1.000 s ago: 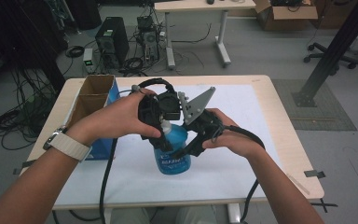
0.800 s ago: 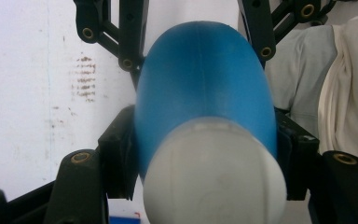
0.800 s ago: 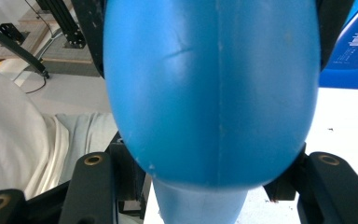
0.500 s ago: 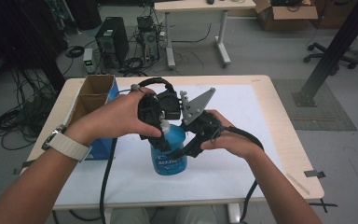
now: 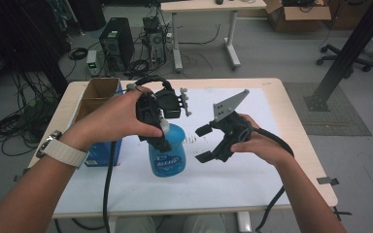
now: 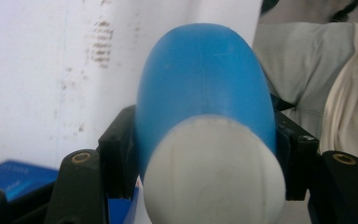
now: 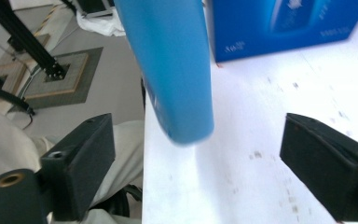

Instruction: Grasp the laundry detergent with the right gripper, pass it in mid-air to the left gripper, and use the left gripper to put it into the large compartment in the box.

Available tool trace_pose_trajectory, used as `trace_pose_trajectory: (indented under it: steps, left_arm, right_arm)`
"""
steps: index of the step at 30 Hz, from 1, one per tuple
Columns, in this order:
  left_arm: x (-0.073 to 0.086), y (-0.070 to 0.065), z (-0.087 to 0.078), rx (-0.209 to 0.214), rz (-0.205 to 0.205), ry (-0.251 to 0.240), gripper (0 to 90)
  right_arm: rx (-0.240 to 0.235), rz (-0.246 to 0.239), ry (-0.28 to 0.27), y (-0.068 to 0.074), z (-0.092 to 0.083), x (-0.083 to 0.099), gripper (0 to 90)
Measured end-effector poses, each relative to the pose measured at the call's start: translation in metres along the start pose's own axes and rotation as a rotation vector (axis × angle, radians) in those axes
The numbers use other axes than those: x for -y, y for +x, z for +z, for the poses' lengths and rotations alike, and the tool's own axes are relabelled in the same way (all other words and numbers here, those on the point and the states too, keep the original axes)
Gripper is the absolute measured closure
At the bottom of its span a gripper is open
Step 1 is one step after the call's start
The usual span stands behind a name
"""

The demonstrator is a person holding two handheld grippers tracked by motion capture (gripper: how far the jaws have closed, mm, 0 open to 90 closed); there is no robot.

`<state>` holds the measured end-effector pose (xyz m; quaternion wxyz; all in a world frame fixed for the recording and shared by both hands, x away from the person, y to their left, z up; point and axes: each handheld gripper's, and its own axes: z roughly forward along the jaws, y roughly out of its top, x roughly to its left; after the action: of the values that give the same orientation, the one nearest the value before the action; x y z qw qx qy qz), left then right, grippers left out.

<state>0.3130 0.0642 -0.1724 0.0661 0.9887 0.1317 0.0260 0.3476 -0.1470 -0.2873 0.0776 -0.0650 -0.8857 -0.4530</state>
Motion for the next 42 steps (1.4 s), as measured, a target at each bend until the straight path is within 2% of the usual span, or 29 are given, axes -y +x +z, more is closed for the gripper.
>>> trace_pose_trajectory:
  steps: [2, 8, 12, 14, 17, 22, 25, 31, 33, 34, 36, 39, 42]
  left_arm:
    - [0.001, 0.004, -0.003, -0.01, -0.045, 0.006, 37.7]
    - [0.005, 0.016, -0.019, -0.042, -0.171, 0.028, 37.6]
    - [0.012, 0.026, -0.032, -0.068, -0.292, 0.023, 37.6]
    - [0.015, 0.029, -0.038, -0.081, -0.338, 0.014, 37.6]
    - [0.021, 0.036, -0.048, -0.1, -0.403, 0.001, 37.6]
    - [0.027, 0.045, -0.062, -0.107, -0.474, -0.004, 37.6]
    - [0.029, 0.052, -0.071, -0.128, -0.532, 0.002, 37.6]
    - [0.037, 0.068, -0.086, -0.171, -0.675, 0.002, 37.6]
    - [0.042, 0.075, -0.092, -0.185, -0.732, -0.006, 37.7]
    - [0.045, 0.078, -0.095, -0.196, -0.776, -0.02, 37.6]
    - [0.05, 0.084, -0.099, -0.217, -0.825, -0.016, 37.7]
    - [0.057, 0.092, -0.105, -0.249, -0.867, 0.003, 37.7]
    - [0.064, 0.099, -0.109, -0.263, -0.904, 0.007, 37.7]
  right_arm:
    - [0.018, 0.035, 0.01, -0.002, -0.005, 0.005, 8.3]
    - [0.065, 0.078, 0.075, -0.003, -0.019, 0.015, 8.0]
    - [0.1, 0.063, 0.121, -0.003, -0.027, 0.018, 7.5]
    - [0.103, 0.067, 0.139, -0.004, -0.031, 0.02, 7.7]
    - [0.122, 0.066, 0.147, -0.005, -0.036, 0.023, 7.5]
    - [0.154, 0.061, 0.151, -0.004, -0.043, 0.026, 6.9]
    - [0.162, 0.062, 0.158, -0.004, -0.046, 0.028, 6.9]
    - [0.185, 0.081, 0.175, -0.006, -0.05, 0.036, 6.9]
    - [0.191, 0.085, 0.169, -0.008, -0.052, 0.039, 6.8]
    - [0.193, 0.091, 0.169, -0.008, -0.052, 0.039, 6.8]
    - [0.203, 0.096, 0.17, -0.01, -0.053, 0.042, 6.7]
    - [0.207, 0.099, 0.17, -0.011, -0.054, 0.044, 6.7]
    - [0.21, 0.102, 0.168, -0.012, -0.055, 0.045, 6.7]
